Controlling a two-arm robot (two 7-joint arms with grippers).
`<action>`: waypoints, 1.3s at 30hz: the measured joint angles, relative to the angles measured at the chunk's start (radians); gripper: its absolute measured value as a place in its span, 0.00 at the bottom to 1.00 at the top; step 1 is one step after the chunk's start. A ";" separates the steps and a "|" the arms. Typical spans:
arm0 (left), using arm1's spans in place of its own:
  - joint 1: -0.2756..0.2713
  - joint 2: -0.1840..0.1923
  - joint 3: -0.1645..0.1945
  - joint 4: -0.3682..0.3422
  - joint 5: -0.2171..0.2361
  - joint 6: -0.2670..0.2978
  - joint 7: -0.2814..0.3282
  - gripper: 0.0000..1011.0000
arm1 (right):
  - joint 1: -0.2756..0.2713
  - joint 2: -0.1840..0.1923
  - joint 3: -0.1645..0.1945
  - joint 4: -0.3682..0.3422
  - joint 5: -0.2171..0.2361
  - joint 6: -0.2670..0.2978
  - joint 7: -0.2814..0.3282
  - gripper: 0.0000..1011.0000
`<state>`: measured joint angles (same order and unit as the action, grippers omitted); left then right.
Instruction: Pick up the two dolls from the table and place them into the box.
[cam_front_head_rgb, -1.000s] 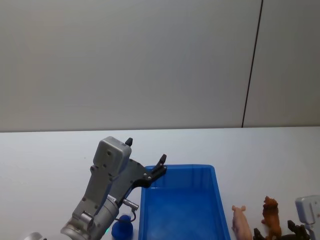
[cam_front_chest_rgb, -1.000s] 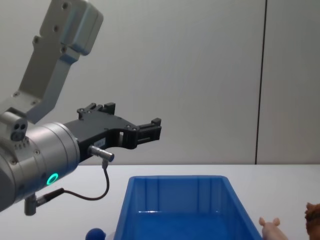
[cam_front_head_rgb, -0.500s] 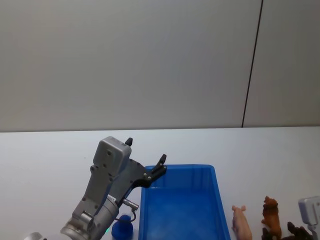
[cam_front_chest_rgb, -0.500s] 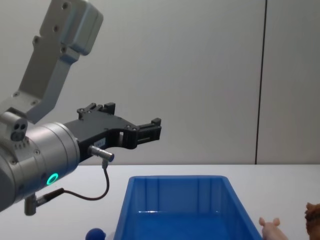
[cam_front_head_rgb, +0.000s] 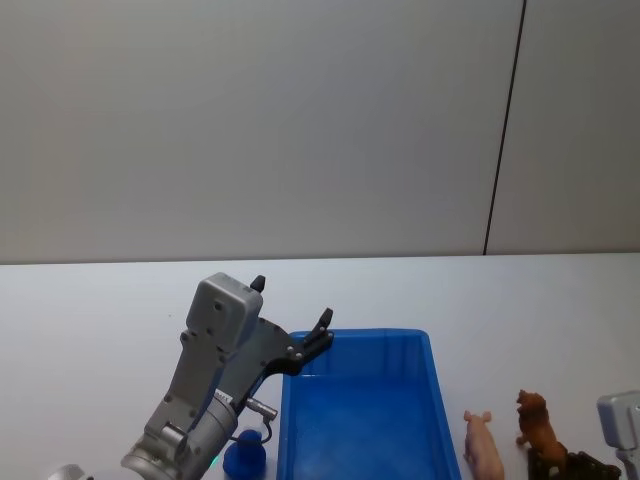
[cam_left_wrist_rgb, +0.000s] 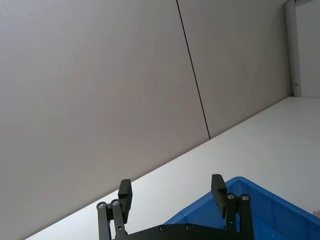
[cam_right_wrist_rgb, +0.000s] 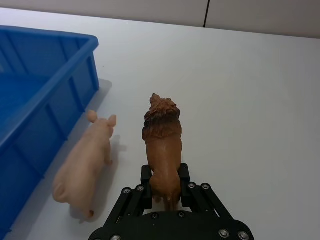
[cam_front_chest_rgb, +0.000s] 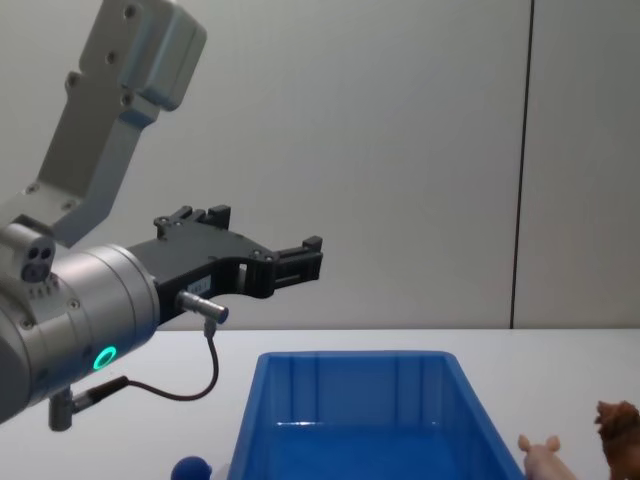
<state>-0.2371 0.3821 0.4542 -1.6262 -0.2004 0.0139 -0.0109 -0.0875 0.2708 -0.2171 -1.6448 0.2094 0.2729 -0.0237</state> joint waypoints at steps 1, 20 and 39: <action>0.000 0.000 0.000 0.000 0.000 0.000 0.000 0.99 | 0.000 0.000 0.000 0.001 0.004 -0.008 0.008 0.28; 0.000 0.000 0.000 0.000 0.000 0.000 0.000 0.99 | 0.009 -0.002 0.005 -0.055 0.027 -0.113 0.108 0.28; 0.000 0.000 0.000 0.000 0.000 0.000 0.000 0.99 | 0.098 -0.052 -0.034 -0.057 0.008 -0.131 0.306 0.28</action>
<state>-0.2371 0.3822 0.4542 -1.6262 -0.2004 0.0139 -0.0109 0.0104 0.2186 -0.2513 -1.7022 0.2178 0.1419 0.2820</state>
